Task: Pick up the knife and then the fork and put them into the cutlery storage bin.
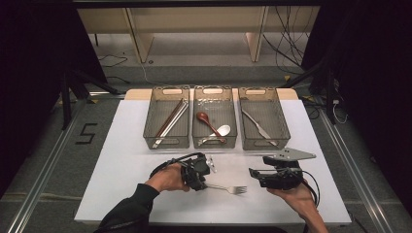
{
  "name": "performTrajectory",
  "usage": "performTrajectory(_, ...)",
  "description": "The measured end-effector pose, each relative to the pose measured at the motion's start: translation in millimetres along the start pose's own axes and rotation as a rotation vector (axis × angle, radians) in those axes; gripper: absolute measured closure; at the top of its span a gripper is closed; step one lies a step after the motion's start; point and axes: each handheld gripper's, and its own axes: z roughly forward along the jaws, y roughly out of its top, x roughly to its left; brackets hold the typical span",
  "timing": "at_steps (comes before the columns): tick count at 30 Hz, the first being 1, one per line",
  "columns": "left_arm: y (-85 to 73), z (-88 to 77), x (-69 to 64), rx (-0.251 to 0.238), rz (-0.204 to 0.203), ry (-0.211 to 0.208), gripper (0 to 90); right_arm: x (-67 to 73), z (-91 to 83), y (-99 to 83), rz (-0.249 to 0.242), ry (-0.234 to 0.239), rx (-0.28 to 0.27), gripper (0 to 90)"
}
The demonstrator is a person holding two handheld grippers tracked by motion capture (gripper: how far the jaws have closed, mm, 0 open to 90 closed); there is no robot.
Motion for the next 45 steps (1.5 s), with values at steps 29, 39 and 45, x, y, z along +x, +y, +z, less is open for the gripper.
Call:
performTrajectory(29,4.3,0.5,-9.0,0.050,0.060,0.000,78.6,-1.1,-0.7,0.4,0.012,-0.006,-0.005,32.1)
performTrajectory(39,2.2,0.0,-9.6,0.033,0.048,0.003,79.9,0.6,0.3,1.1,0.006,-0.003,-0.004,32.2)
performTrajectory(45,-0.7,-1.0,-5.6,0.013,0.006,-0.016,79.9,2.6,-0.8,1.2,-0.004,-0.001,-0.012,32.3)
